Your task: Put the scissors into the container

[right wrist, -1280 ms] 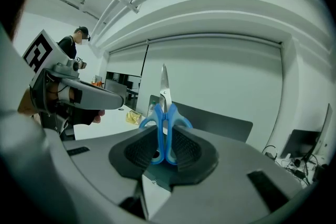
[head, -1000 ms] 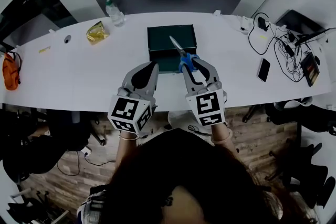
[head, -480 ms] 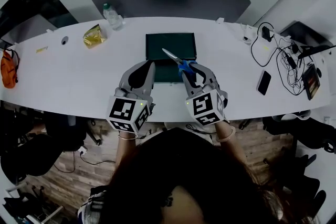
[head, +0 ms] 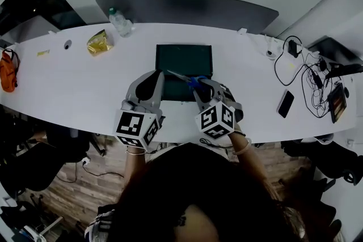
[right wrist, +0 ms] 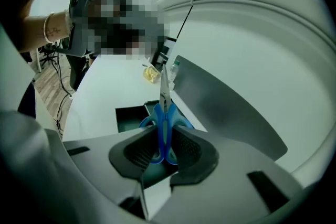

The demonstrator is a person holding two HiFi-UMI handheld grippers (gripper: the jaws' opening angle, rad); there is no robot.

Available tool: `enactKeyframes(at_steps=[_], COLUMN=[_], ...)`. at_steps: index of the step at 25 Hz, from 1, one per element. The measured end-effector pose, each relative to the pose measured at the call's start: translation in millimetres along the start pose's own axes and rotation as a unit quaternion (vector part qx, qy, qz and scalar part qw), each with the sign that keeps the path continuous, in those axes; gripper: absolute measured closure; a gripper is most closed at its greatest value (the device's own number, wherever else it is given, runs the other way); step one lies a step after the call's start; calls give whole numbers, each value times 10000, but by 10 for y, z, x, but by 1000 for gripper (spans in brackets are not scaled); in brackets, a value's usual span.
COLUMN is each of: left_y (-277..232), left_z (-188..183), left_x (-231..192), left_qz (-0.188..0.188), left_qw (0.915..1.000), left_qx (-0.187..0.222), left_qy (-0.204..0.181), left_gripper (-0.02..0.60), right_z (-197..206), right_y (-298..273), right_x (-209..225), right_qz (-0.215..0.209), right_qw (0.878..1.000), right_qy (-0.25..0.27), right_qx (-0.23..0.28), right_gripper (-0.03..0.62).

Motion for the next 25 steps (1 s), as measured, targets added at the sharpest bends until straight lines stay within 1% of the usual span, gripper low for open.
enactKeyframes(at_steps=[4,8,15,20,25], left_y=[-128,-235,-327,-364,-428], left_z=[34,96,179,252,315], left_x=[-57,-108,-235,-311,-331], left_qz=[-69,-154,-400,-506,-525], left_qw=[10000,9998,9989,9981,9978], left_qx=[-6,-58,-100,-176,-280], left_qy=[47,112,223,288,295], left_gripper=[568,568,568,568,568], right_z=[99,206,328,365,392], right_y=[-235,-481,-848,-1051,-1215], right_x=[26,-5,-83,-136,-166], right_qz=[-288,-591,-1084,-1211,-1330], right_qw=[9988,9949,9857,9806,9755], right_qy=[250,520,727,780,843], right_qx=[-295,-638,-1064,-1327,-1537], right_gripper=[503,503,503,503,503])
Point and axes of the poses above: the fingertips, and each gripper's own axes: y backward along the fingers, x to its right, z out of its underside, the point moved 10 cm from there along y, backward along the fingers, and after that the axes turned 3 degrees about -z, right-handed, at the moved point
